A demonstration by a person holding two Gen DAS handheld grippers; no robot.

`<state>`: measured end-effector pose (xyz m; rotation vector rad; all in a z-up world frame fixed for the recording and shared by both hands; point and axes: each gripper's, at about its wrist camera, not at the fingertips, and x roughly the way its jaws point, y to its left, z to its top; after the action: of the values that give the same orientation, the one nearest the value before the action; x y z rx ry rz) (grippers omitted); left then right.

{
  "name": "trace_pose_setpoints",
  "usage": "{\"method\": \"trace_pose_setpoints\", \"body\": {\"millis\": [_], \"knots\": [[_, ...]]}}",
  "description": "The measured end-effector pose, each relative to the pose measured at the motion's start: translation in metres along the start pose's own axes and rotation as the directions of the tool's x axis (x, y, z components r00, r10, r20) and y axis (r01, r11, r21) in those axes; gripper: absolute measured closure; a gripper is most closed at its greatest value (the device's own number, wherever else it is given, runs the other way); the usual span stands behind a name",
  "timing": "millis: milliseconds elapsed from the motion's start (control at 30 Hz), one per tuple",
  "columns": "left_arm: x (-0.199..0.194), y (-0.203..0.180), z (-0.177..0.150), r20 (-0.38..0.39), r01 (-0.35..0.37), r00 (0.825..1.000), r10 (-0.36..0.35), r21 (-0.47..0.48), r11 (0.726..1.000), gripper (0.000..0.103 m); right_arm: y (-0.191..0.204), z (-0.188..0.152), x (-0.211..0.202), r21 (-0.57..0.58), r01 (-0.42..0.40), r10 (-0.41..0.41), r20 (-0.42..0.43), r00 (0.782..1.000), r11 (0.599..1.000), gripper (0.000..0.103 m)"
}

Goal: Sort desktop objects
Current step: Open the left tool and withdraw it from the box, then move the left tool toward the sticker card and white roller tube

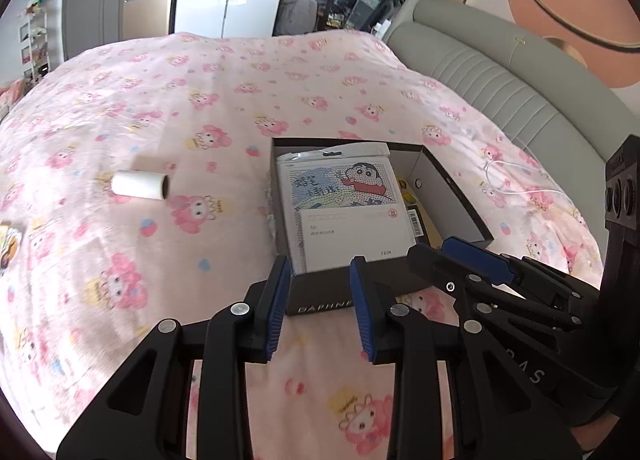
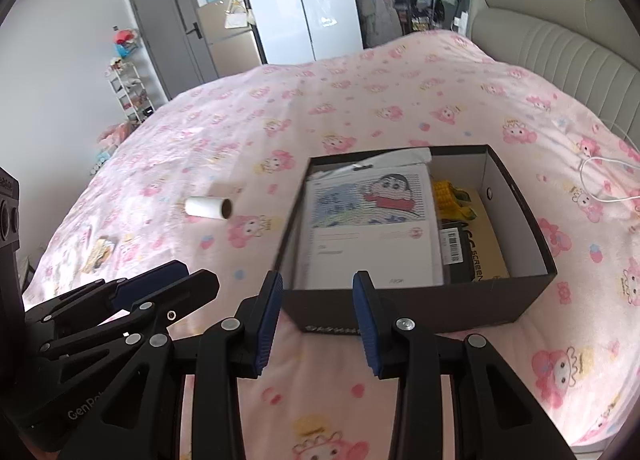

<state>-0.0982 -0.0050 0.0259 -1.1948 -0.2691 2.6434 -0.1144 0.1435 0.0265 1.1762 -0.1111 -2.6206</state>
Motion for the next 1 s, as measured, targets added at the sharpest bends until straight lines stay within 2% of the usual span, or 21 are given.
{"method": "trace_pose_setpoints", "body": {"millis": [167,500,667,1000], "knots": [[-0.027,0.01,-0.011,0.031,-0.031,0.999,0.031,-0.013,0.999,0.073,0.023,-0.012,-0.016,-0.013,-0.017,0.018,0.01,1.0,1.0,0.07],[-0.06,0.034,-0.023,0.081,-0.08,0.993,0.083,-0.042,0.996,0.073,0.063,-0.021,-0.023,-0.074,-0.037,0.039,0.017,0.999,0.997,0.07],[-0.067,0.048,-0.028,0.087,-0.09,0.992,0.096,-0.067,0.994,0.072,0.076,-0.023,-0.02,-0.094,-0.054,0.056,0.018,0.998,0.994,0.07],[-0.09,0.099,-0.028,0.124,-0.168,0.974,0.19,-0.164,0.972,0.071,0.127,-0.01,0.0,-0.152,-0.138,0.141,0.003,0.99,0.979,0.07]]}}
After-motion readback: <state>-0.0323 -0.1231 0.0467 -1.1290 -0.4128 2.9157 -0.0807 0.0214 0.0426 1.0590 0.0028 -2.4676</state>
